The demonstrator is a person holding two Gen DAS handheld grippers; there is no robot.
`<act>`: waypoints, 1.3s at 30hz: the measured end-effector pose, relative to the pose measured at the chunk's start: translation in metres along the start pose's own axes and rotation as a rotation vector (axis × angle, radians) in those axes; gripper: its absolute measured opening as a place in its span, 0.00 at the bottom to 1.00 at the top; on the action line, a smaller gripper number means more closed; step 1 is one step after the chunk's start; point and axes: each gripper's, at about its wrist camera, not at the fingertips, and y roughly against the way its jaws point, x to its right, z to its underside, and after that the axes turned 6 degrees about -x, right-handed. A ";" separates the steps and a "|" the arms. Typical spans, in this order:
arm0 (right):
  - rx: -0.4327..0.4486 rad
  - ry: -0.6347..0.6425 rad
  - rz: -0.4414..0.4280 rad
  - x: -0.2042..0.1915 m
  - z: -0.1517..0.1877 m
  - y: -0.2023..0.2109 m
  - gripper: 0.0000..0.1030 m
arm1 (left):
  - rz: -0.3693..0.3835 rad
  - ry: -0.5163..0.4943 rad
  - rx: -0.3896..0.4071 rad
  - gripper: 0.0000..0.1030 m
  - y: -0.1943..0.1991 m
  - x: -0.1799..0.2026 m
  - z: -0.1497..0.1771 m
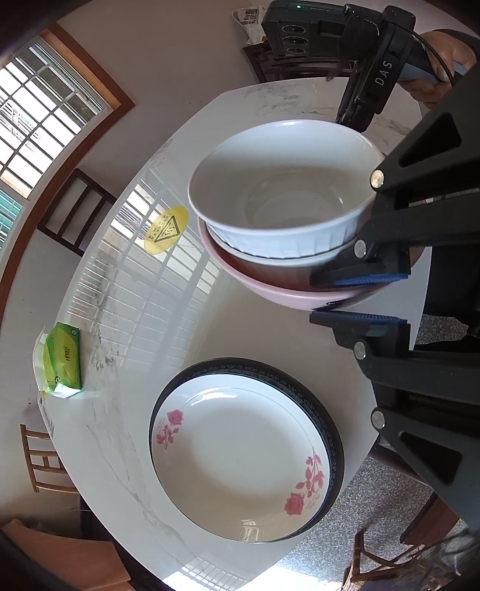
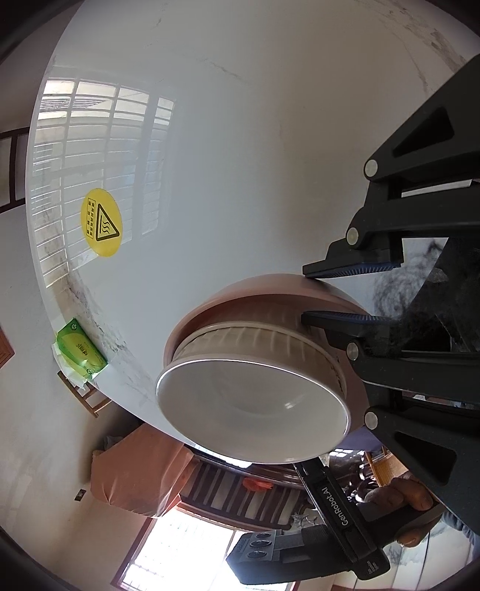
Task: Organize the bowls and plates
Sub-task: 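Lift the nested bowl stack and carry it over the rose-print plates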
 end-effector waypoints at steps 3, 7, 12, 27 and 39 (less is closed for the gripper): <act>0.001 0.004 -0.001 -0.003 -0.001 0.001 0.17 | -0.006 -0.001 0.008 0.11 0.003 -0.001 0.000; 0.003 0.009 -0.006 -0.006 -0.001 0.003 0.17 | -0.014 0.000 0.021 0.10 0.007 -0.002 0.001; 0.003 0.011 -0.010 -0.010 -0.003 0.002 0.17 | -0.022 0.003 0.036 0.10 0.012 -0.003 0.000; -0.006 0.053 -0.023 -0.042 -0.015 -0.004 0.17 | -0.034 0.039 0.080 0.10 0.034 -0.032 -0.008; -0.038 0.130 -0.041 -0.093 -0.033 -0.024 0.17 | -0.068 0.106 0.132 0.10 0.063 -0.077 -0.014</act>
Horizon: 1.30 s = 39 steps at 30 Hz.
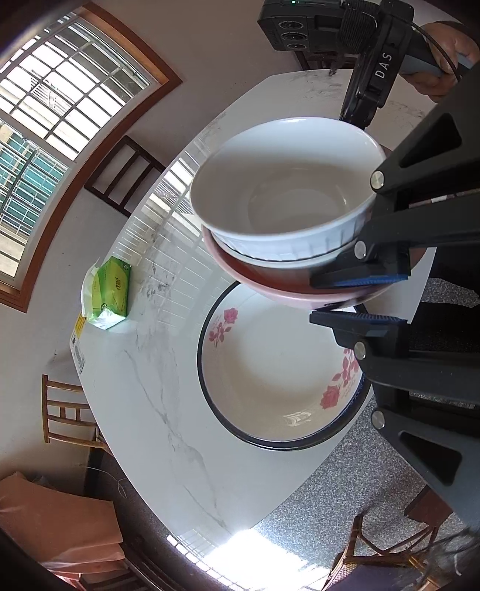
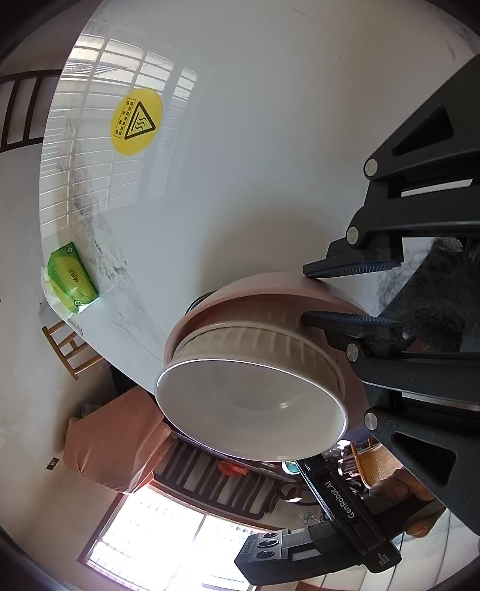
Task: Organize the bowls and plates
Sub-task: 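Lift the nested bowl stack and carry it over the rose-print plates, then lower the bowl stack onto the rose-print plates and open both grippers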
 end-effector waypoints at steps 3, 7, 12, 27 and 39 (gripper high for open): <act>-0.011 0.013 -0.009 -0.010 -0.008 -0.008 0.17 | -0.011 0.018 0.011 0.10 0.005 -0.012 -0.004; -0.024 0.028 -0.021 -0.023 -0.018 -0.019 0.17 | -0.020 0.047 0.018 0.10 0.008 -0.029 -0.009; -0.041 0.048 -0.031 -0.038 -0.031 -0.033 0.17 | -0.029 0.083 0.030 0.10 0.012 -0.052 -0.018; -0.095 0.043 -0.022 -0.049 -0.050 -0.066 0.17 | -0.035 0.149 -0.017 0.10 -0.012 -0.088 -0.027; -0.080 0.004 -0.083 -0.040 -0.049 -0.075 0.20 | -0.049 0.157 0.028 0.10 -0.022 -0.097 -0.024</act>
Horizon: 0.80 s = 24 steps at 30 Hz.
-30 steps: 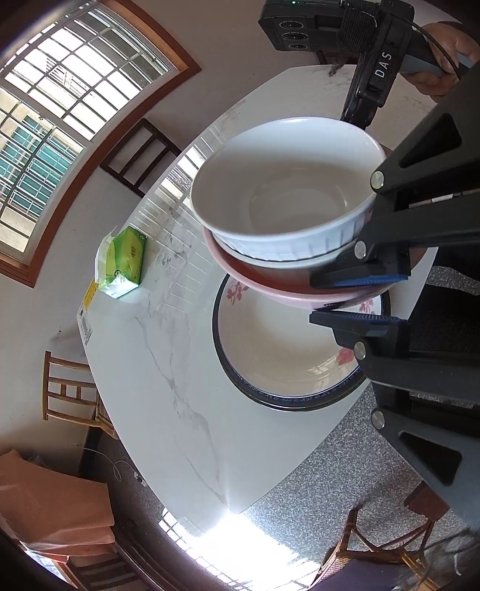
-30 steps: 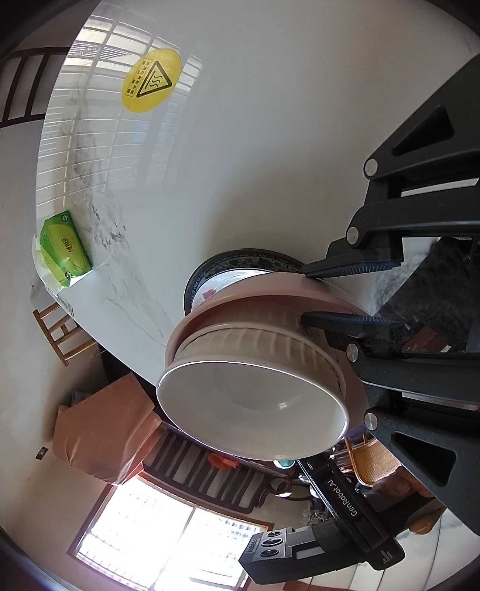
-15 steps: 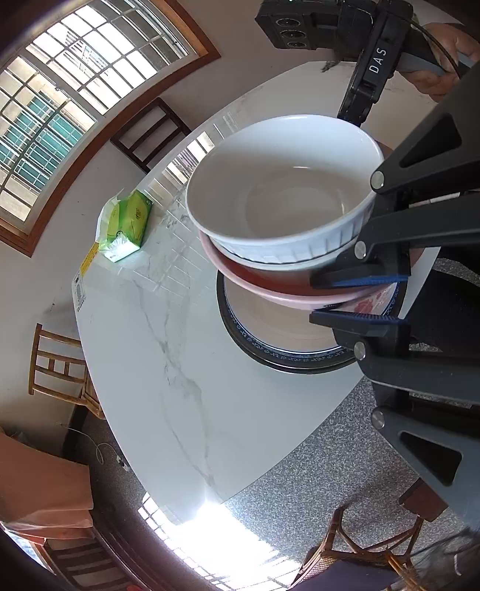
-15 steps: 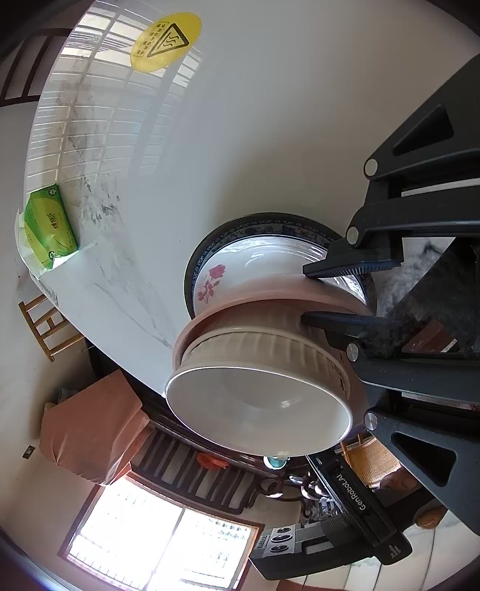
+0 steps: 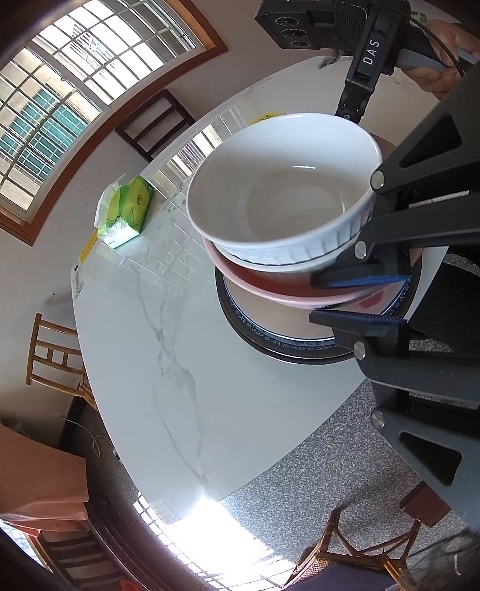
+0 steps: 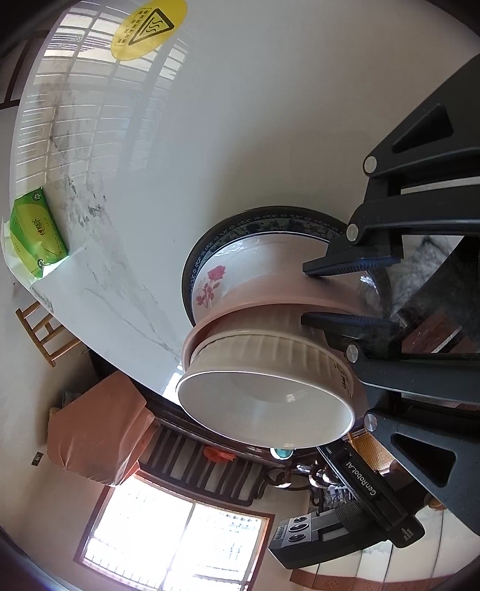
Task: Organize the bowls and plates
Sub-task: 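Lower the bowl stack onto the rose-print plates and open both grippers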
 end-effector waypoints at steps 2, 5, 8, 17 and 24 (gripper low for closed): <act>0.033 -0.002 -0.017 0.002 0.002 0.001 0.21 | -0.021 -0.018 0.045 0.13 0.001 0.003 0.003; 0.070 0.012 -0.031 0.001 0.004 0.001 0.23 | -0.065 -0.049 0.125 0.14 0.004 0.006 0.007; 0.127 0.085 0.031 -0.007 0.009 0.003 0.27 | -0.077 -0.068 0.192 0.15 0.005 0.006 0.013; 0.392 0.212 0.114 -0.020 0.033 0.029 0.53 | -0.091 -0.031 0.456 0.29 0.019 -0.009 0.038; 0.648 0.237 0.089 -0.029 0.090 0.061 0.62 | -0.179 -0.104 0.576 0.40 0.040 0.002 0.074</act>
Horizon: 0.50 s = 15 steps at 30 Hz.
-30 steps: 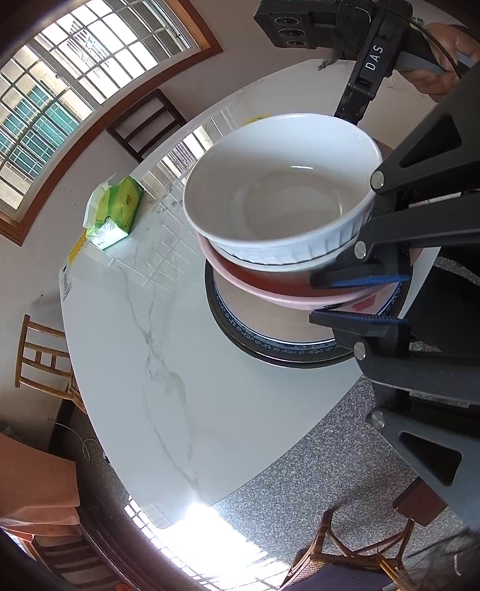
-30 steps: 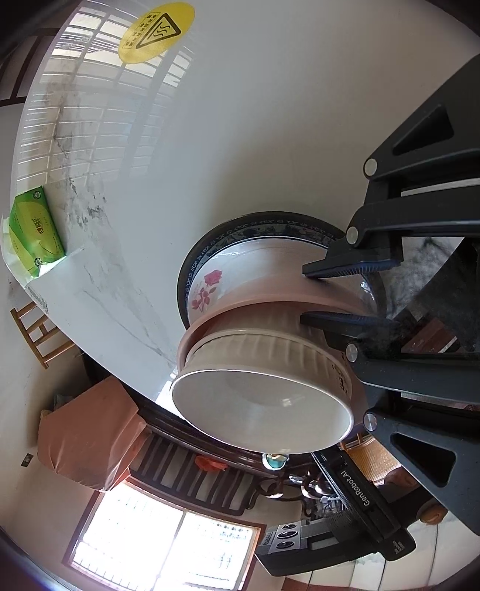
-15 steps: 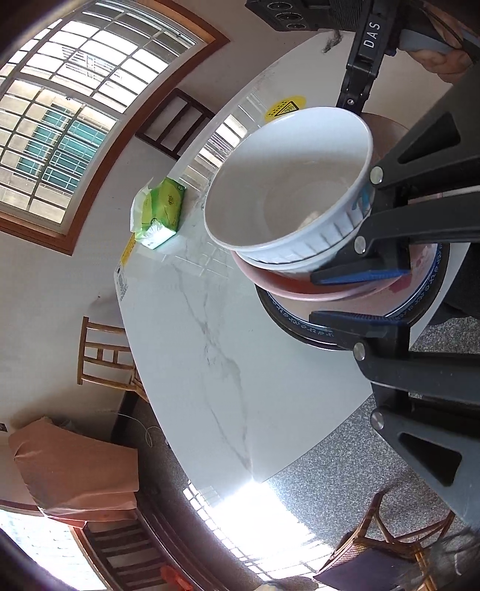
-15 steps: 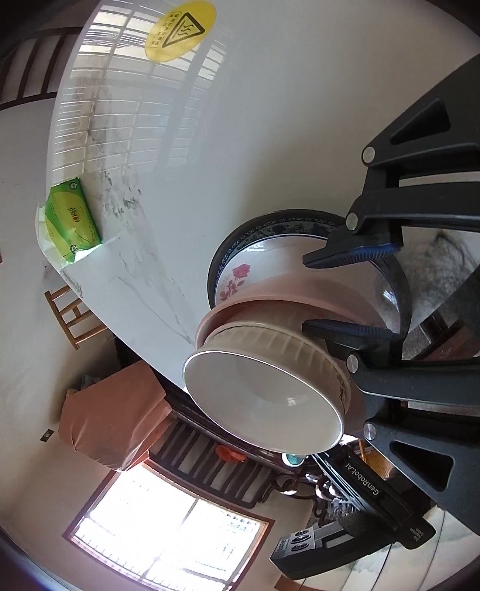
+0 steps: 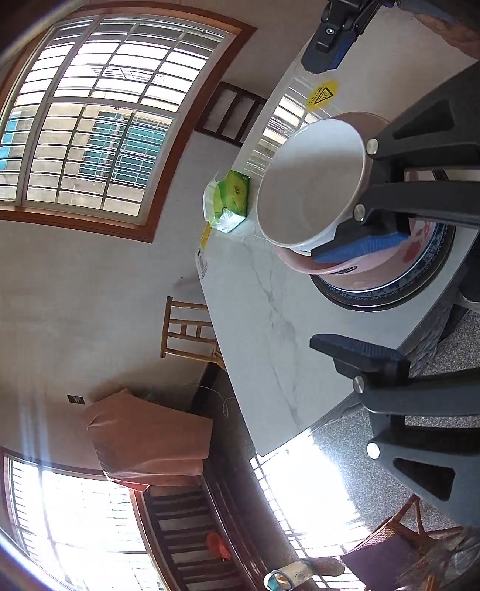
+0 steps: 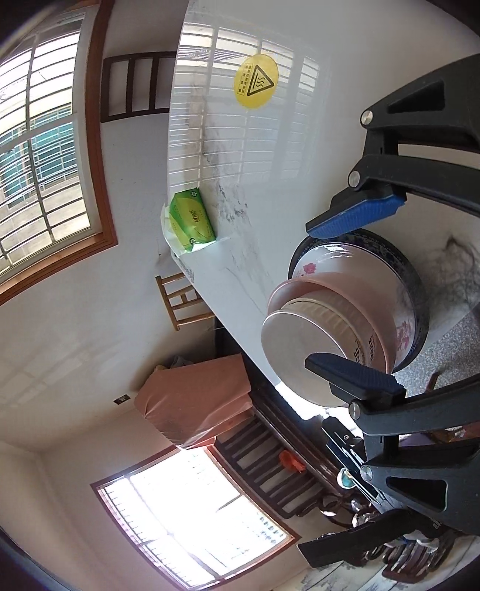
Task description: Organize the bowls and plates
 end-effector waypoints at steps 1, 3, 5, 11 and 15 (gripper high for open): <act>0.042 0.007 0.008 -0.003 0.007 0.010 0.64 | -0.002 -0.019 0.004 0.41 0.005 0.003 0.003; 0.101 0.026 0.014 -0.009 0.020 0.026 0.69 | 0.008 -0.041 0.000 0.43 0.014 0.008 0.009; 0.139 0.040 0.019 -0.013 0.032 0.039 0.73 | 0.013 -0.059 -0.004 0.43 0.022 0.015 0.015; 0.227 0.072 0.049 -0.016 0.057 0.071 0.81 | 0.031 -0.146 0.011 0.43 0.043 0.042 0.035; 0.267 0.092 0.065 -0.013 0.065 0.088 0.83 | 0.047 -0.194 0.023 0.43 0.054 0.060 0.047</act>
